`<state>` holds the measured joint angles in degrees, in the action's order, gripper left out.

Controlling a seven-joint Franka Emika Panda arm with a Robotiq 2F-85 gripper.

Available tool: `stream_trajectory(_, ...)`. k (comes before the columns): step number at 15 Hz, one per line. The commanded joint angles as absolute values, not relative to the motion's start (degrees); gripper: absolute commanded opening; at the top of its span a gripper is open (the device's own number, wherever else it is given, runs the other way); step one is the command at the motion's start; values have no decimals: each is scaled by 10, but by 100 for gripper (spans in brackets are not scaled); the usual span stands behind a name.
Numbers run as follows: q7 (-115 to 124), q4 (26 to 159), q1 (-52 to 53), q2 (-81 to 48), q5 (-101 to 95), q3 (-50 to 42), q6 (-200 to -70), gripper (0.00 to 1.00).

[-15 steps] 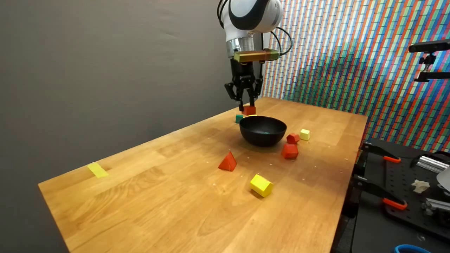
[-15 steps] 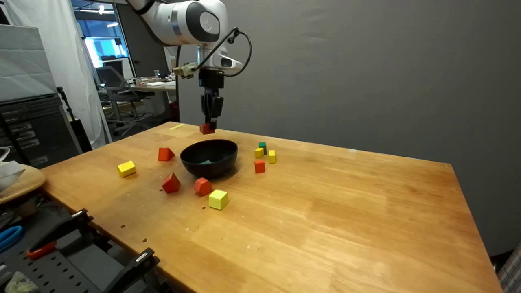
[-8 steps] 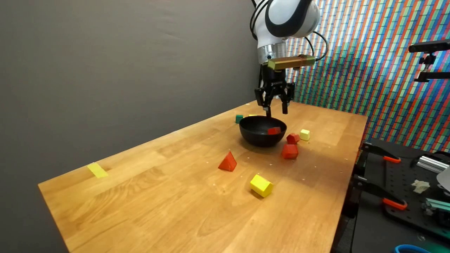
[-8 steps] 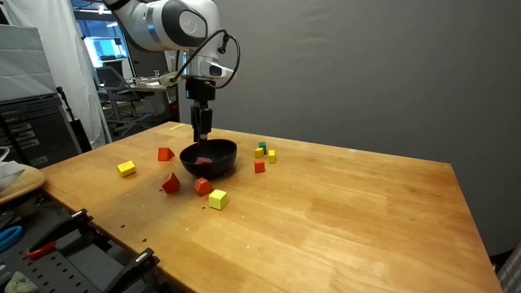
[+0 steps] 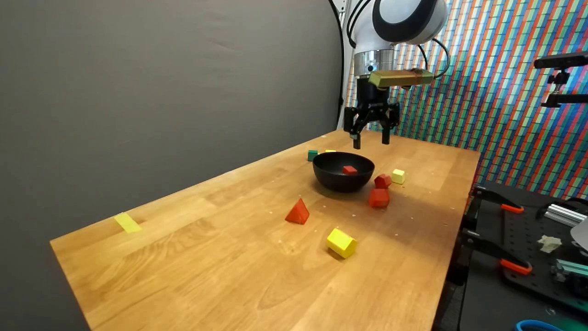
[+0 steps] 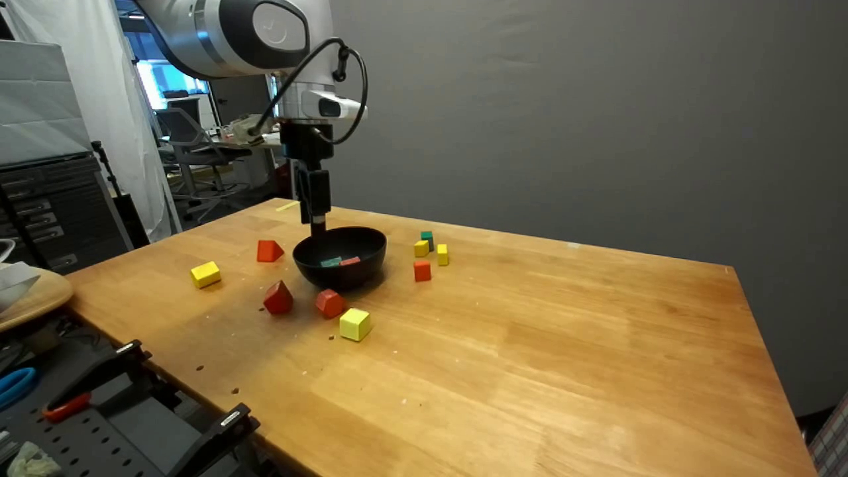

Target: Put all the blocks in the bowl

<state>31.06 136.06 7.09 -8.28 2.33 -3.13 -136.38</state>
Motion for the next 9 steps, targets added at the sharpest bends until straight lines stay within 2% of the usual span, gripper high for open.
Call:
stream_trajectory(1, 331, 1348, 68, -101, -3, -21, -1410, 100)
stream_trajectory(4, 330, 1287, 72, -145, -82, -31, -1446, 100)
stream_trajectory(8, 243, 1172, 51, -198, -60, -33, -1431, 100)
stream_trajectory(9, 286, 1239, 67, -165, -63, -35, -1450, 100)
